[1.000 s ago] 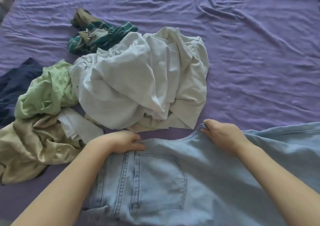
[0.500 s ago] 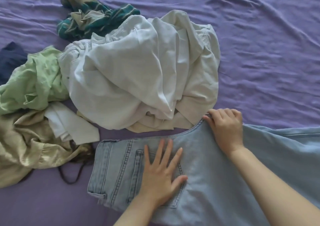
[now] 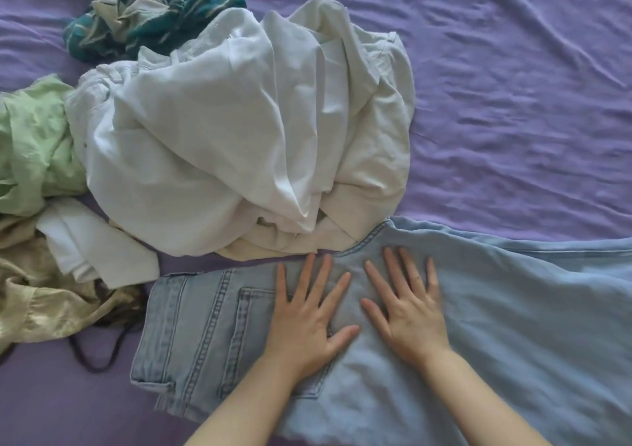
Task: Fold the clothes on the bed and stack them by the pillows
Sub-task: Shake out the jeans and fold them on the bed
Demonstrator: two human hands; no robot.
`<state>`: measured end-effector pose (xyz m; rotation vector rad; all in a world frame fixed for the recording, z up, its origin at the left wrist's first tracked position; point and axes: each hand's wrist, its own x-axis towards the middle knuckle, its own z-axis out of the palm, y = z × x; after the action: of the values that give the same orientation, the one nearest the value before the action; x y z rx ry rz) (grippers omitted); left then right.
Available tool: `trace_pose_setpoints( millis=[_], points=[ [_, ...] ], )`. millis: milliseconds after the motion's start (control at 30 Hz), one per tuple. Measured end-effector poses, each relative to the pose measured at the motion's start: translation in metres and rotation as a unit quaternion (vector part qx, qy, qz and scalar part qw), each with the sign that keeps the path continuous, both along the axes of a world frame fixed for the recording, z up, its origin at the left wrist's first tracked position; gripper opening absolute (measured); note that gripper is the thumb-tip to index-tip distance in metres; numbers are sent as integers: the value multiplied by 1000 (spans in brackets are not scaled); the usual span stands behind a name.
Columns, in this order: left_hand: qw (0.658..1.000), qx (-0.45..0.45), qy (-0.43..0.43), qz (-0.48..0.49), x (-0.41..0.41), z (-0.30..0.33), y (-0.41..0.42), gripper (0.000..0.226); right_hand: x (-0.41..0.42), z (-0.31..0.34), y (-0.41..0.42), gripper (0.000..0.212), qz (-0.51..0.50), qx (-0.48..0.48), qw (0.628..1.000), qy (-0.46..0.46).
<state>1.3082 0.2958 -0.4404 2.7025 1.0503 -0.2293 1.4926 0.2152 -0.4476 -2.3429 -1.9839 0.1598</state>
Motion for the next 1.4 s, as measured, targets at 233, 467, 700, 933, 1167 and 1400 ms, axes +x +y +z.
trace_pose_setpoints(
  millis=[233, 467, 700, 933, 1167, 1400],
  points=[
    [997, -9, 77, 4, 8, 21, -2, 78, 8, 11, 3, 60, 21, -29, 999, 37],
    [998, 18, 51, 19, 98, 59, -44, 71, 125, 37, -51, 45, 137, -7, 991, 9],
    [997, 1, 11, -72, 253, 78, -69, 69, 269, 67, -114, 64, -2, 3, 1000, 12],
    [992, -36, 72, -93, 311, 61, -59, 27, 349, 62, -112, 48, -15, -142, 990, 17],
    [994, -81, -2, -77, 319, 65, -50, 10, 379, 81, -107, 30, -1, -158, 987, -6],
    [991, -87, -79, -63, 328, 92, -21, 3, 401, 133, -109, 20, 27, 25, 999, -17]
  ],
)
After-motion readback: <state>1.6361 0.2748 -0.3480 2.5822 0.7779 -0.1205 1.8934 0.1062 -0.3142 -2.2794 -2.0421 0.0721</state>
